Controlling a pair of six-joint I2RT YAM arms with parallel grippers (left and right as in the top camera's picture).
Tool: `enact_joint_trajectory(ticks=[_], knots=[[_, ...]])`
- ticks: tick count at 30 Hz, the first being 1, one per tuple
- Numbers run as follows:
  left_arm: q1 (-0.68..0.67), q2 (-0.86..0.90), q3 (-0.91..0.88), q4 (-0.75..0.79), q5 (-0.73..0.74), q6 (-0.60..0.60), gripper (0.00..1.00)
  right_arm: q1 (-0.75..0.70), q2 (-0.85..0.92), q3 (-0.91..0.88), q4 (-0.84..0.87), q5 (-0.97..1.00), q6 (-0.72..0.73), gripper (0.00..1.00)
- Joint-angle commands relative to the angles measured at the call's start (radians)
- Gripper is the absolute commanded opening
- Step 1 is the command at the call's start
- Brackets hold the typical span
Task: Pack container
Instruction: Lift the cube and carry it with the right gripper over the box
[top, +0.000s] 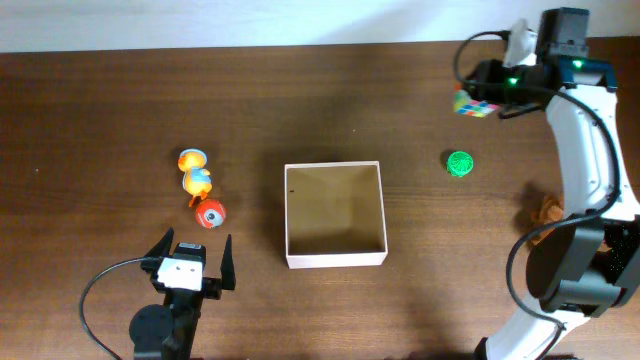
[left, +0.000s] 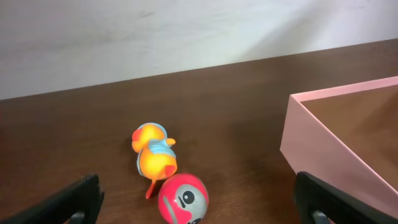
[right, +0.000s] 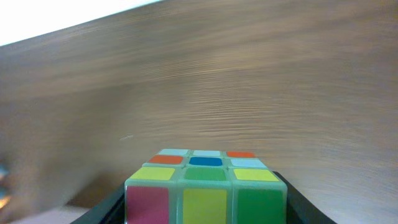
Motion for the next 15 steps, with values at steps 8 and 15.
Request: enact_joint_trajectory(ticks=[8,15], knots=[[0.004,-0.009,-0.008,0.004,0.007,0.016,0.99,0.264,-0.063,0.023,-0.055,-0.156,-0.031,0.51],[0.004,-0.009,-0.008,0.004,0.007,0.016,0.99,0.447,-0.062,0.013,-0.141,0.084,-0.030,0.51]])
